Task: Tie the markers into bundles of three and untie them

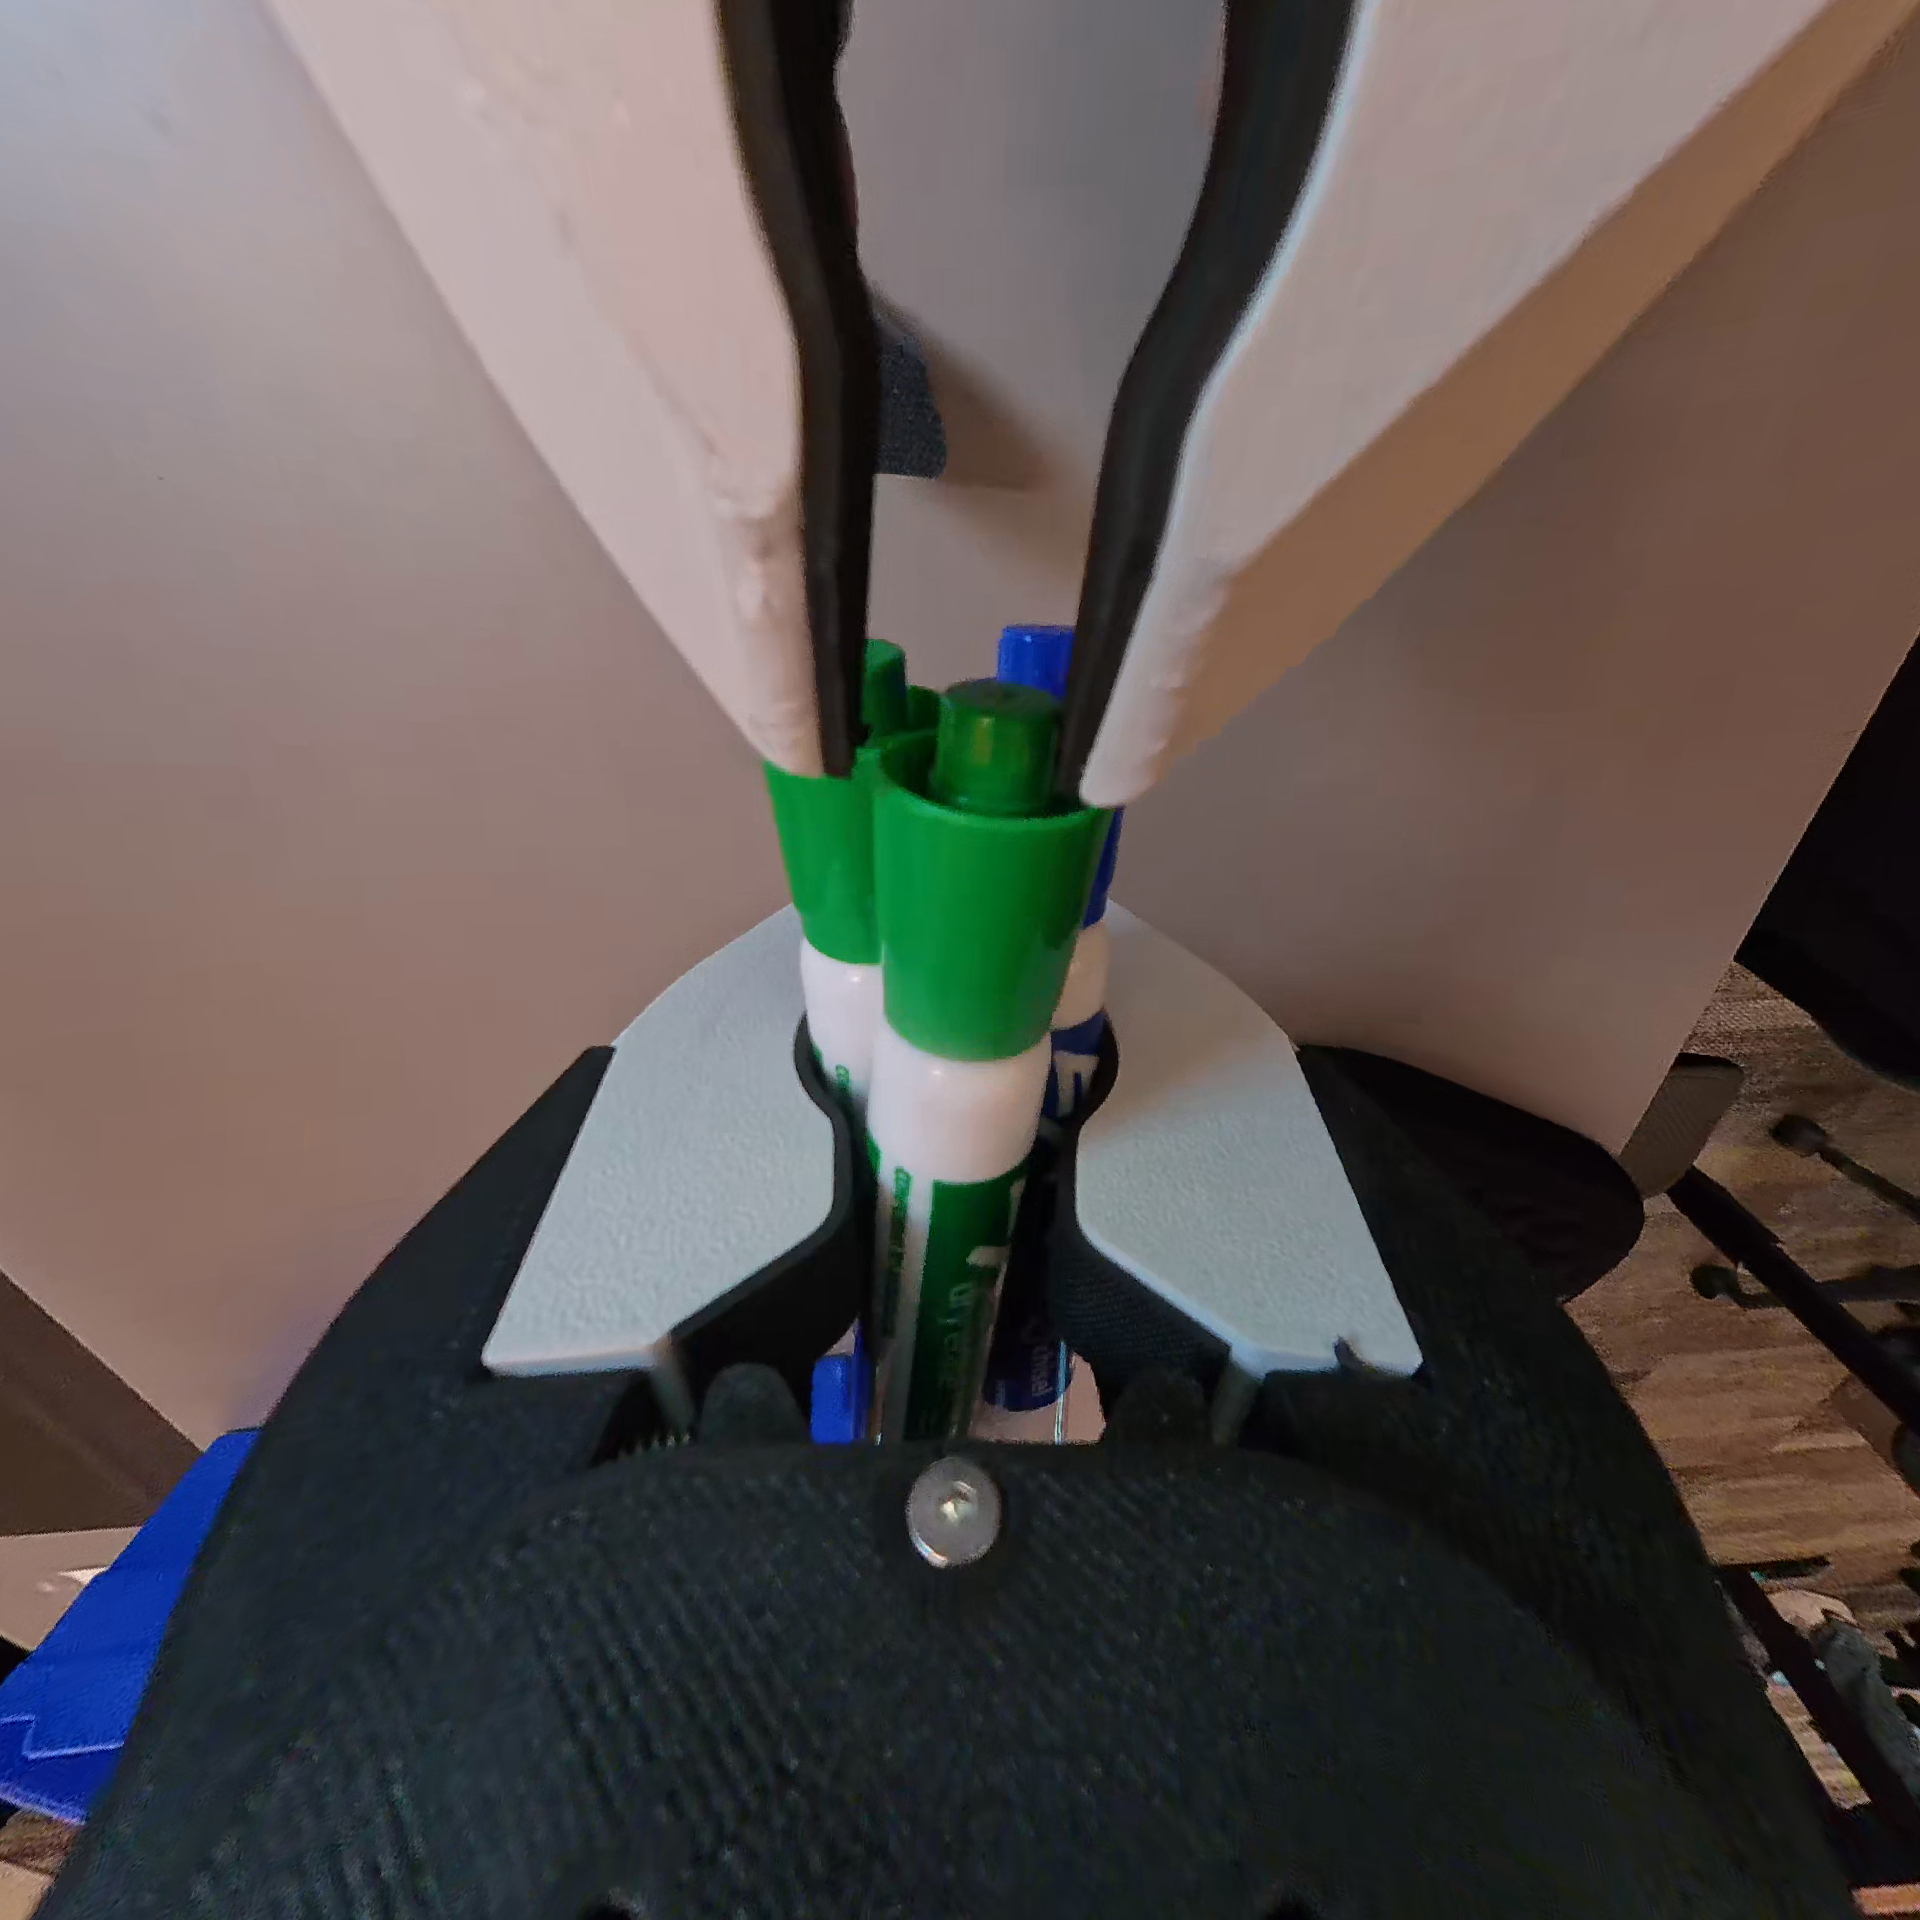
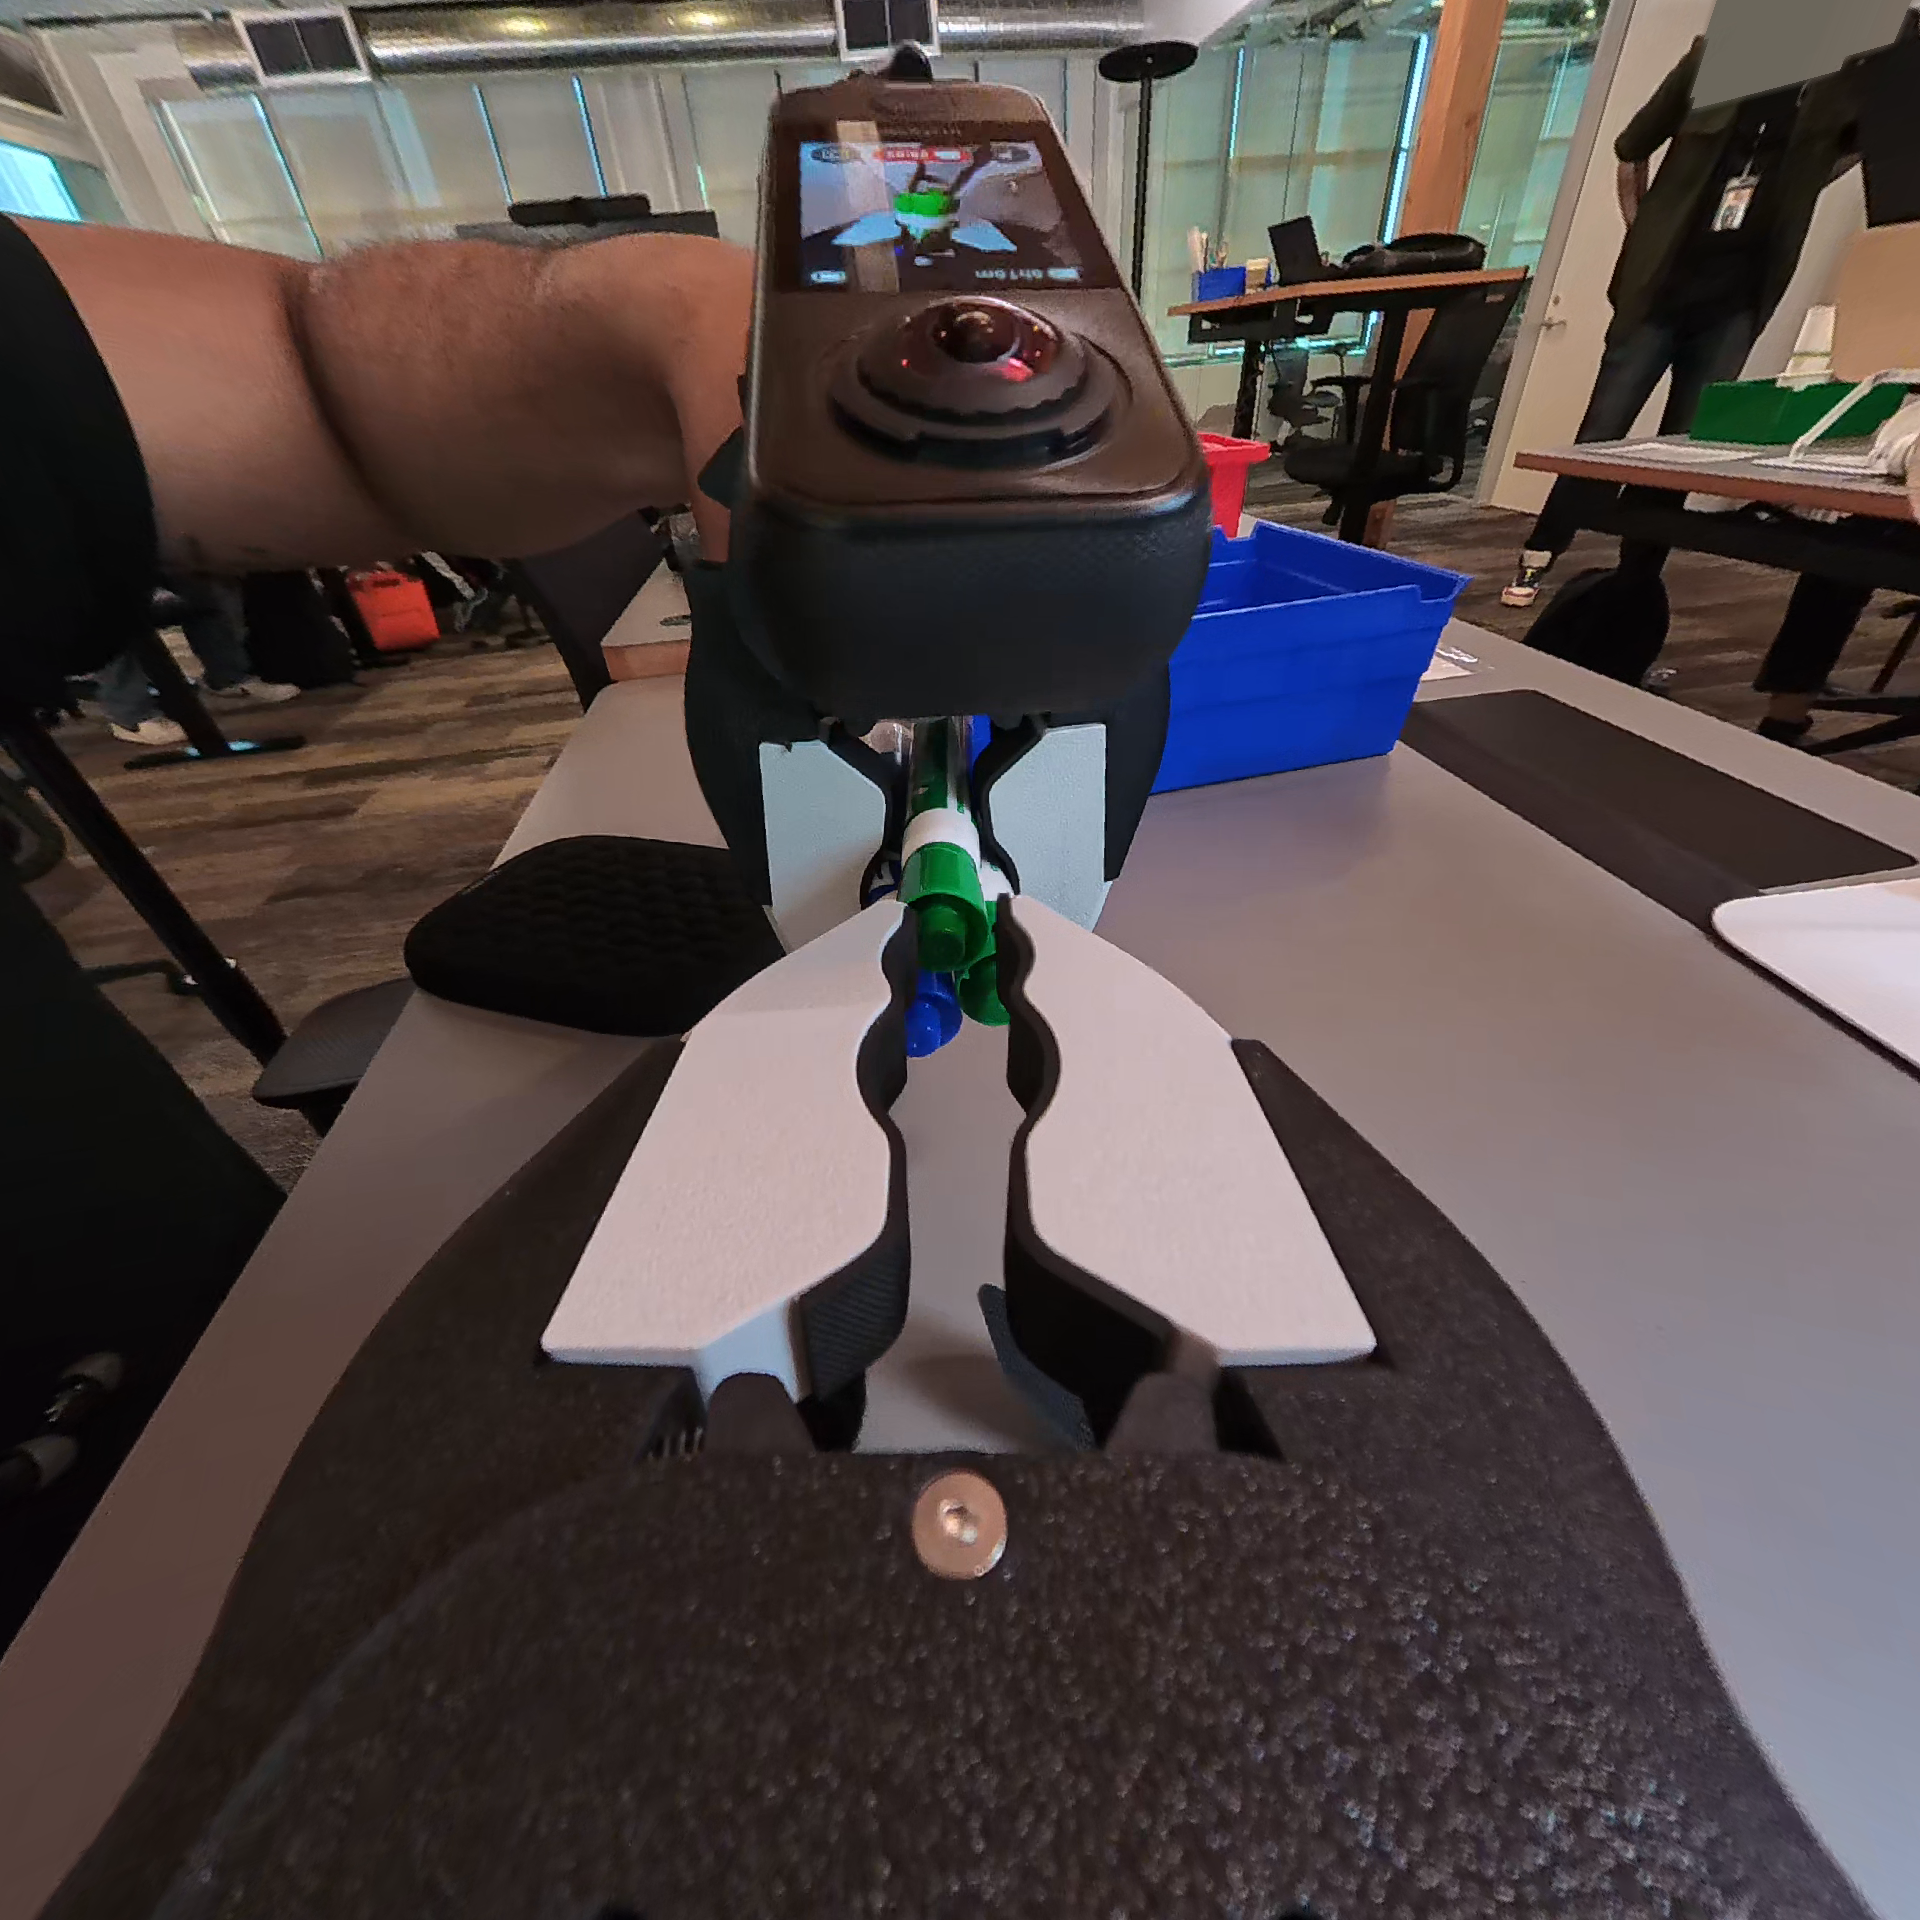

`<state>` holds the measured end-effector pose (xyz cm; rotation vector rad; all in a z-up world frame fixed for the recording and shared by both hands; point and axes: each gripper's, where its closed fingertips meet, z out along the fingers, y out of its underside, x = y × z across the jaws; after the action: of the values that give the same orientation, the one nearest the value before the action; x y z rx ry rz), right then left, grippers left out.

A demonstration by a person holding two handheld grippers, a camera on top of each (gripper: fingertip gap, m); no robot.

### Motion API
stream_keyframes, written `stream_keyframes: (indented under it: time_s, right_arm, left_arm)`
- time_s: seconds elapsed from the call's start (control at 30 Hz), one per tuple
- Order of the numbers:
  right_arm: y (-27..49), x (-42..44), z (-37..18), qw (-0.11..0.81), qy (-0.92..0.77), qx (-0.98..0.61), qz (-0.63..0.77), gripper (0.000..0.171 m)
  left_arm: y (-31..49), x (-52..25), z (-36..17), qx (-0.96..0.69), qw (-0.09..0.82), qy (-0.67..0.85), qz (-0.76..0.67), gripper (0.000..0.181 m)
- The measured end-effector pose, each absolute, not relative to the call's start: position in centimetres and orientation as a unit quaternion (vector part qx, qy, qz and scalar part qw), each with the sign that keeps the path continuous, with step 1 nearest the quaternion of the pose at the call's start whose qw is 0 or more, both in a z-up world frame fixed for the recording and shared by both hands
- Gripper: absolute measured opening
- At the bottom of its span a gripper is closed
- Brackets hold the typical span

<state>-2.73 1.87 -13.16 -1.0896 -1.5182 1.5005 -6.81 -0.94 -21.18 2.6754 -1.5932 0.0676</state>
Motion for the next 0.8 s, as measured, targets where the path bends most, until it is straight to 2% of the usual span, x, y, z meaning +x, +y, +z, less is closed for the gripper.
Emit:
stream_keyframes:
  time_s: [0.1,0.3,0.37,0.53,0.8]
  right_arm:
    - [2.4,-2.4,-12.8,0.366,-0.582,-0.428,0.587,0.022]
    - [2.1,-2.7,-14.9,0.363,-0.618,-0.444,0.539,0.050]
    - [1.6,-3.1,-15.6,0.364,-0.629,-0.441,0.526,0.053]
    - [1.6,-3.3,-14.5,0.386,-0.619,-0.431,0.531,0.049]
    - [1.3,-3.0,-14.2,0.388,-0.620,-0.419,0.538,0.023]
  left_arm:
    - [-0.9,-7.1,-21.1,0.860,0.015,-0.509,0.017,0.041]
    - [-1.0,-7.2,-21.1,0.861,0.014,-0.508,0.015,0.041]
    - [-1.0,-7.0,-21.2,0.860,0.014,-0.510,0.016,0.041]
    - [-1.1,-6.8,-21.3,0.856,0.018,-0.517,0.005,0.041]
    - [-1.0,-6.6,-21.5,0.853,0.019,-0.521,0.005,0.041]
